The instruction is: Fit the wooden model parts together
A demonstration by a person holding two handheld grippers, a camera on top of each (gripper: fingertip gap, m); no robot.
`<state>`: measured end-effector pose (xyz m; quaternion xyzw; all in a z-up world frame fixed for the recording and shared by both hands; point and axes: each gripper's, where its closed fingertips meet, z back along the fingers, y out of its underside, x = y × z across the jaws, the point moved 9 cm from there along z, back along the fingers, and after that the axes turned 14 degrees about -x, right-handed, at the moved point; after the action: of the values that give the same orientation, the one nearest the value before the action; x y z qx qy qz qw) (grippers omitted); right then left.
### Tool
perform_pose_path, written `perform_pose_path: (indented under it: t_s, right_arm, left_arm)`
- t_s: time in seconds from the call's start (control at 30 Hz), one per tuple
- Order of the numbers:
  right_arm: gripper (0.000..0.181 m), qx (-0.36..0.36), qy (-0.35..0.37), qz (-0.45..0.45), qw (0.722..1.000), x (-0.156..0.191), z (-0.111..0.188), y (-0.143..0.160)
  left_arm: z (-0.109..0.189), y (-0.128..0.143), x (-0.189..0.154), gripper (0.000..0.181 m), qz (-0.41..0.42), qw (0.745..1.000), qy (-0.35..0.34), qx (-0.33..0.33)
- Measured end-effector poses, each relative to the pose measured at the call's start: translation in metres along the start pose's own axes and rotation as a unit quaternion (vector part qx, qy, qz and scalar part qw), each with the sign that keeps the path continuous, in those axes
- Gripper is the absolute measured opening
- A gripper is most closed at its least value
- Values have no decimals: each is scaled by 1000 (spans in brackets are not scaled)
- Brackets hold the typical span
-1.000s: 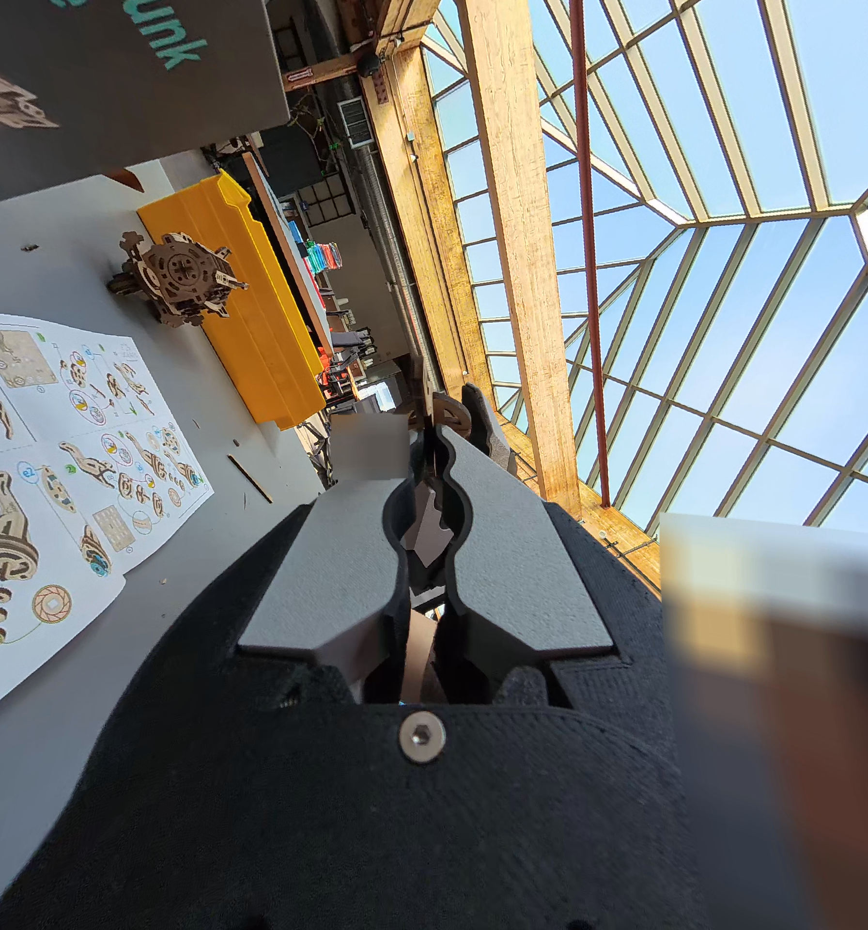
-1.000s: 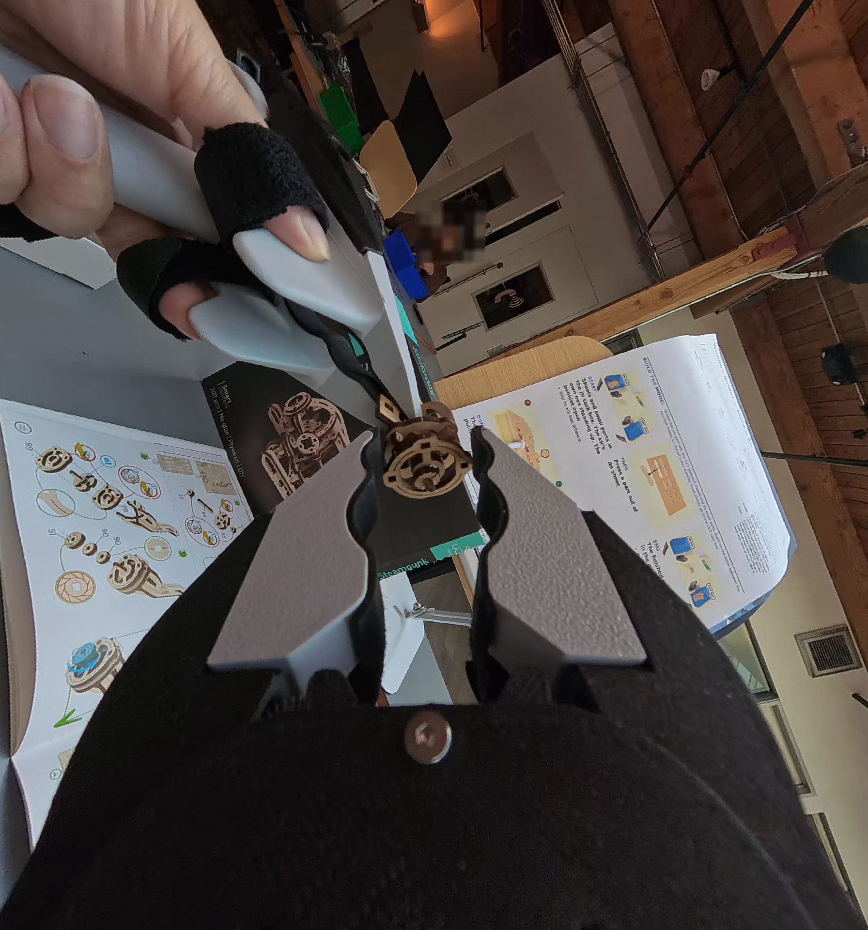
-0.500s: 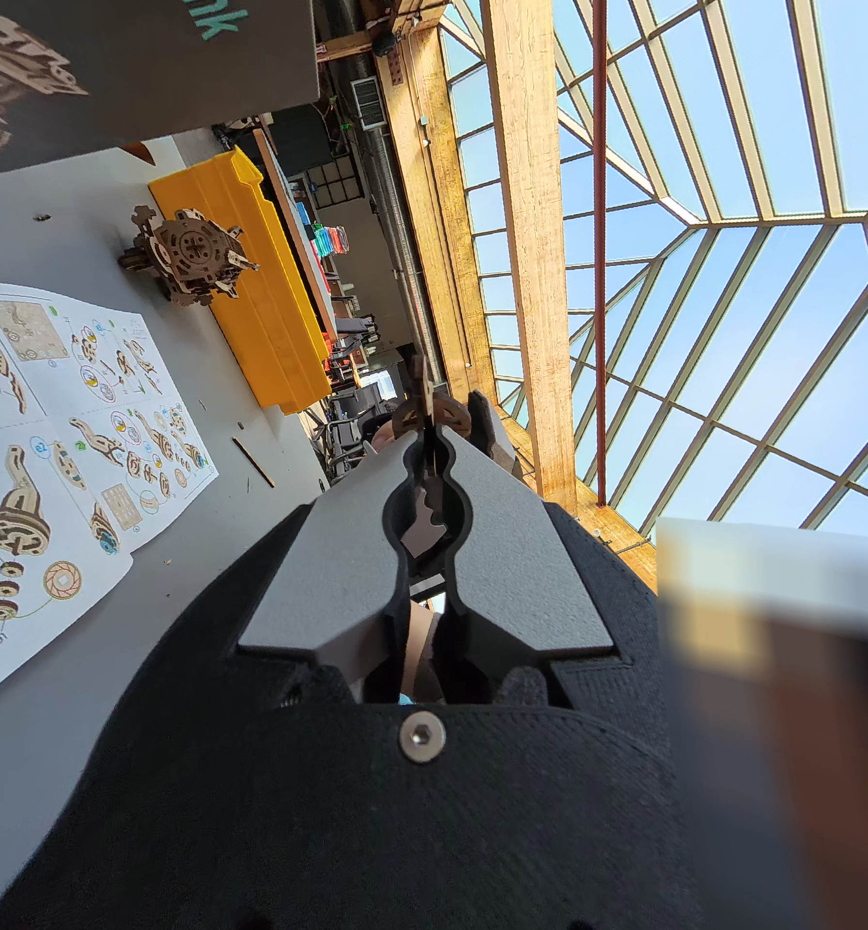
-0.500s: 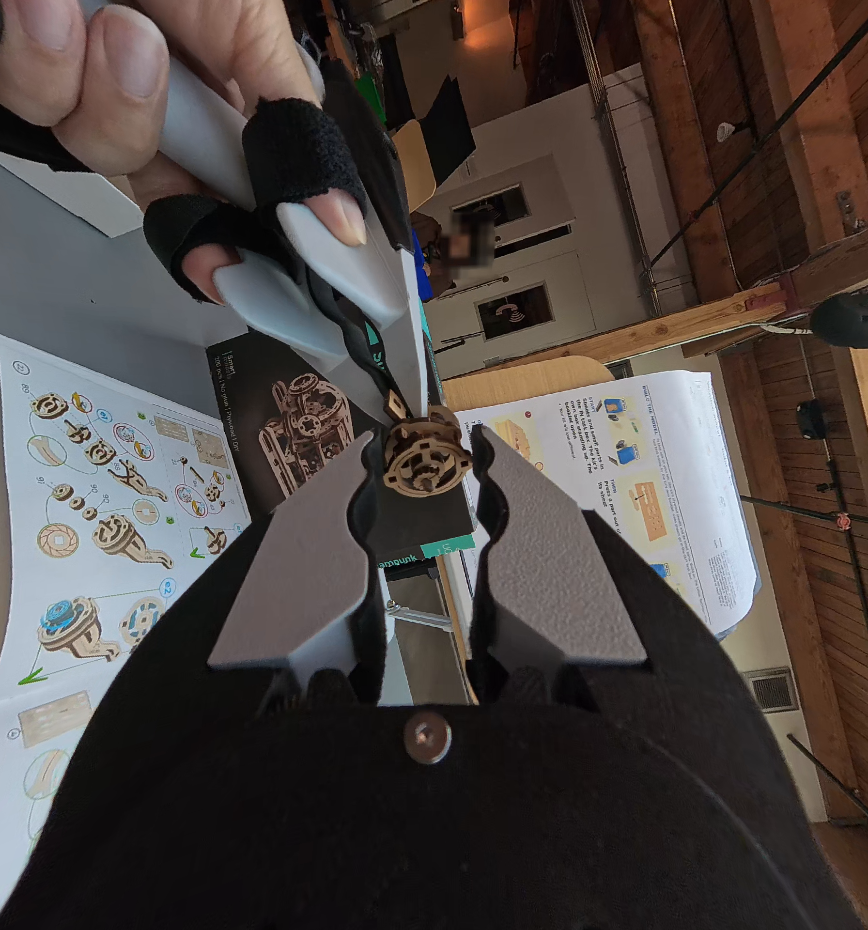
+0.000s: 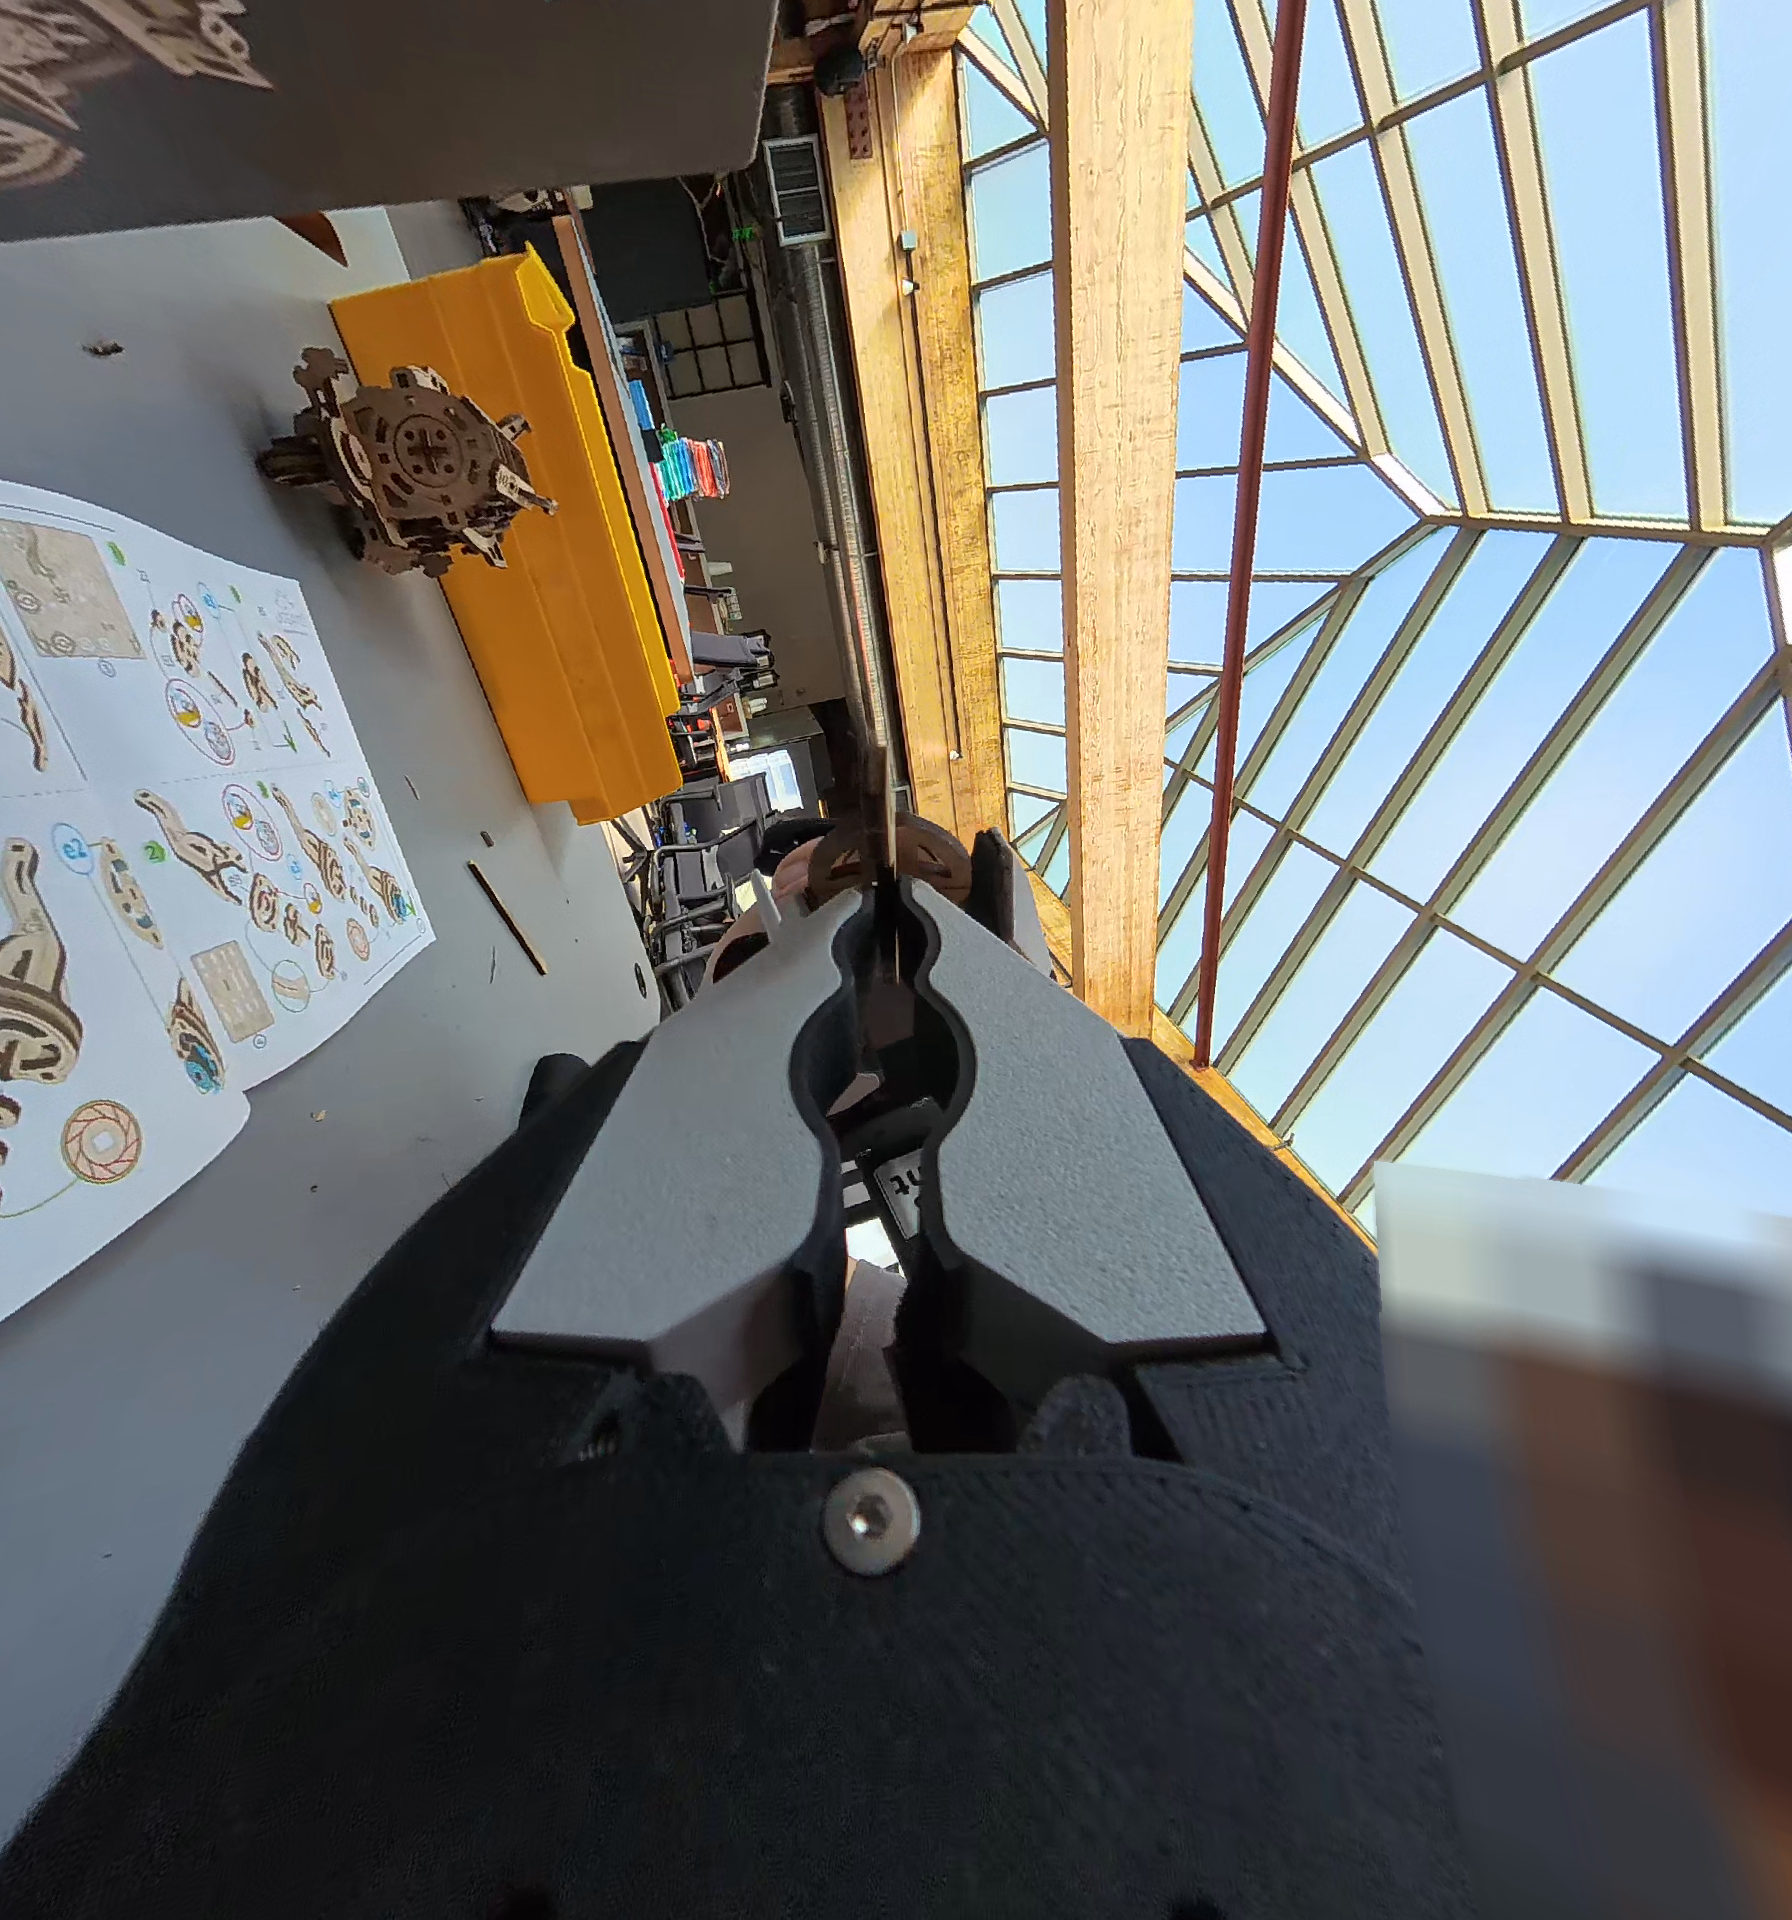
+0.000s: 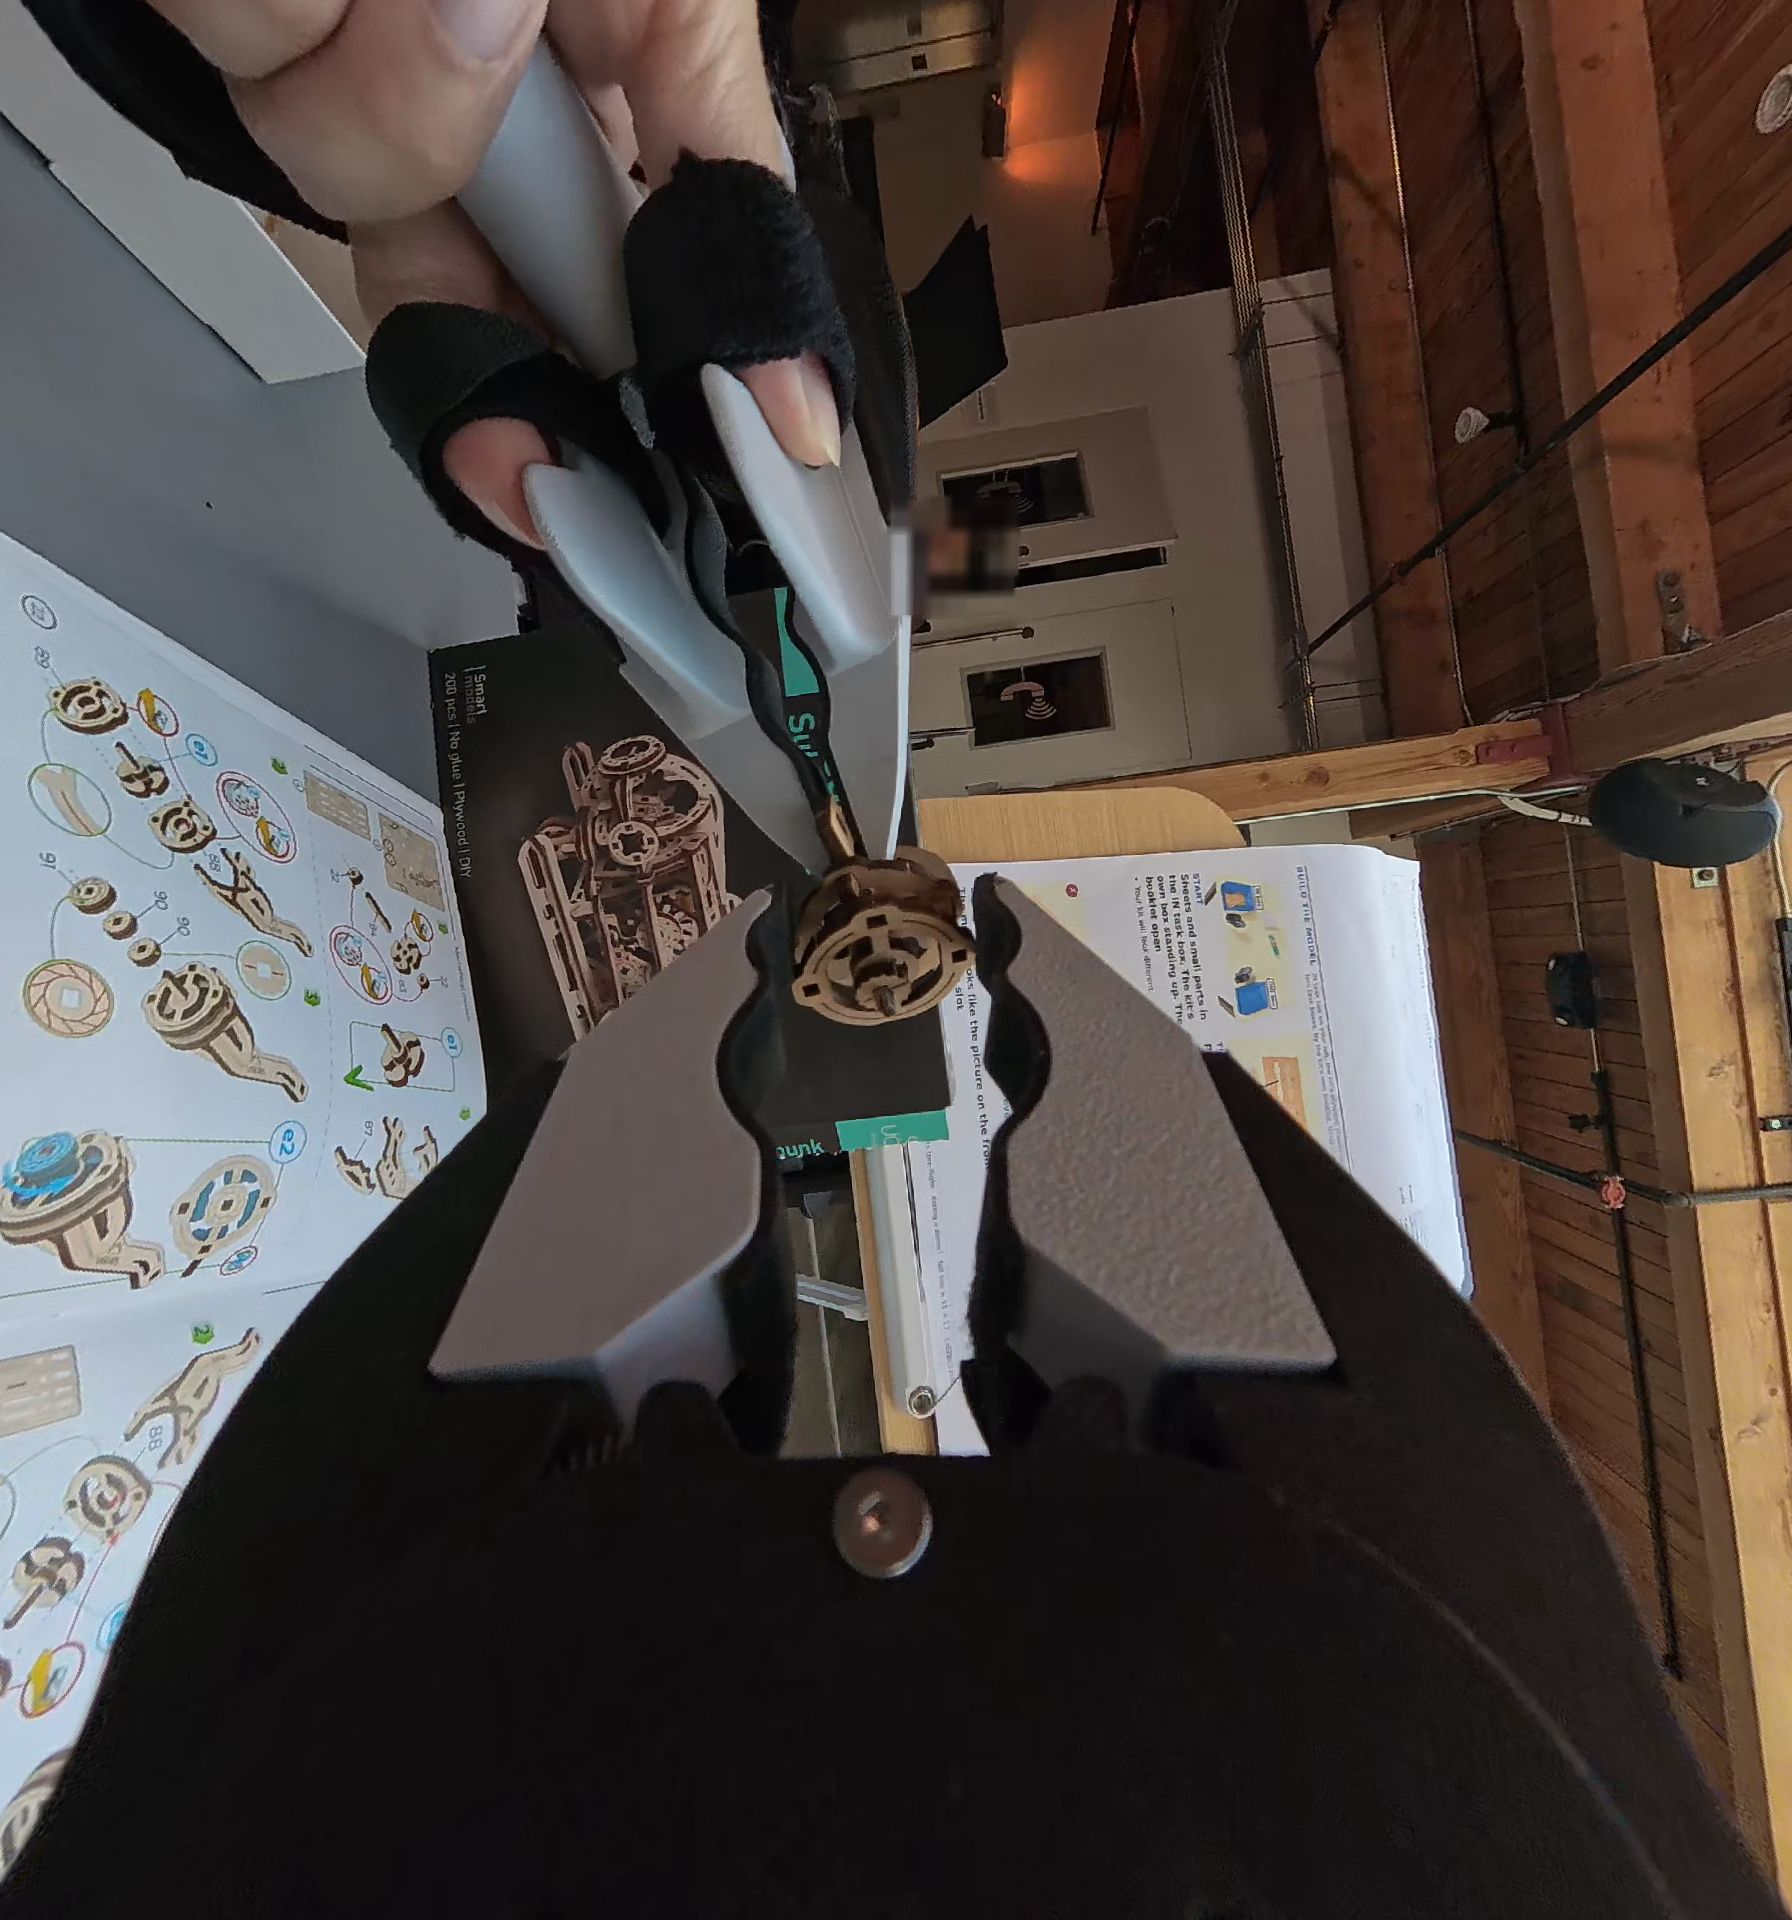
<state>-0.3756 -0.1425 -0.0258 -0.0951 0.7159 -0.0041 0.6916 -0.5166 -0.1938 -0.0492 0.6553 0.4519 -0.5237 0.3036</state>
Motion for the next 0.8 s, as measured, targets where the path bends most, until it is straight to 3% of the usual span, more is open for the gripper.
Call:
perform_pose_path:
  t_s: [0.67, 0.8]
  right_arm:
    - [34, -24, 5, 25, 999, -5, 8, 2]
    - [32, -19, 7, 30, 999, -5, 8, 3]
  left_arm:
    - [-7, 6, 0, 0, 76, 997, 7, -4]
    - [-8, 7, -3, 0, 61, 998, 1, -8]
